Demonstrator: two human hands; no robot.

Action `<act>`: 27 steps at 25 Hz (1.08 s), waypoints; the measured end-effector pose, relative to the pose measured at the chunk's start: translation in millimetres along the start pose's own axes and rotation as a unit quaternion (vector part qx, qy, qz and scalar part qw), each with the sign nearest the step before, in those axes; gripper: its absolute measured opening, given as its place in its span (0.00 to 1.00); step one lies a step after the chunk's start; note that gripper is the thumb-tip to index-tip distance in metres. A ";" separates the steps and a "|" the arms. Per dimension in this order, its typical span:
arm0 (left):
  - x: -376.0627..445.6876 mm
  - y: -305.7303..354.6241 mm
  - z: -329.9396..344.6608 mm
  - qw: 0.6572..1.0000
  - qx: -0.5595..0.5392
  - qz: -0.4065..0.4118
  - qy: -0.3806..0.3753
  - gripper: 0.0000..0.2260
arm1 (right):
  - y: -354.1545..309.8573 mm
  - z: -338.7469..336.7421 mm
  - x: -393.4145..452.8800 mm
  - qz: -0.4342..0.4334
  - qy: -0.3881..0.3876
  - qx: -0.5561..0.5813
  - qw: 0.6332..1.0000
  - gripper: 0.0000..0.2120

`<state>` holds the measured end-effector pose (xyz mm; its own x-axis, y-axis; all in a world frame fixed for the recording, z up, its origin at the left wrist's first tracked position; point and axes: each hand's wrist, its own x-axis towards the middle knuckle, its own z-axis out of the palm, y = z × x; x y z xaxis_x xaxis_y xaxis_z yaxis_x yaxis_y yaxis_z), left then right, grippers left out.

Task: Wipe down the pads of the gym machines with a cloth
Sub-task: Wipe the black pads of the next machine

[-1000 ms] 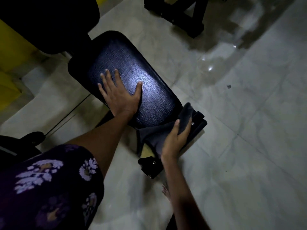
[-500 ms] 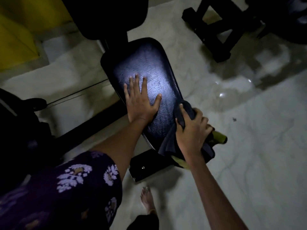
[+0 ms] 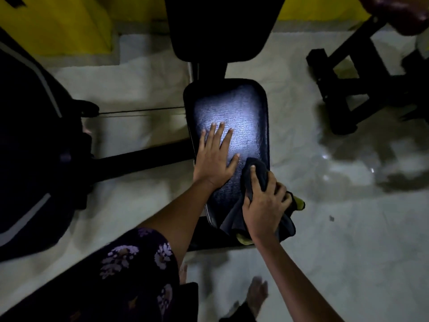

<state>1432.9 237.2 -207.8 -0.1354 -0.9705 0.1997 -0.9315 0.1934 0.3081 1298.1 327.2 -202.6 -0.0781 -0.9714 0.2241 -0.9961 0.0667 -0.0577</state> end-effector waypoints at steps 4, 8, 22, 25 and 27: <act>-22.9 25.4 -3.9 0.986 -0.038 -0.156 0.046 0.27 | 26.1 -2.9 32.5 -0.197 0.004 0.026 0.980 0.28; -101.9 88.3 16.6 0.878 -0.081 -0.454 0.125 0.29 | 30.7 -3.4 99.1 -0.309 -0.006 0.062 0.949 0.23; -100.5 126.8 43.9 0.736 -0.113 -0.617 0.255 0.25 | -45.7 -9.0 150.4 -0.644 -0.019 -0.030 0.764 0.19; -100.4 128.5 45.6 0.734 -0.097 -0.617 0.267 0.24 | -77.1 -11.6 128.1 -0.705 -0.048 -0.056 0.705 0.21; -100.9 128.7 45.9 0.737 -0.091 -0.617 0.262 0.24 | -83.5 -14.1 111.2 -0.799 -0.073 -0.076 0.592 0.23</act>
<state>1311.2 353.4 -231.0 0.9696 -0.2440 -0.0200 -0.1693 -0.7274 0.6650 1372.0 216.8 -159.1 0.9621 0.1701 -0.2131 0.2143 -0.9549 0.2053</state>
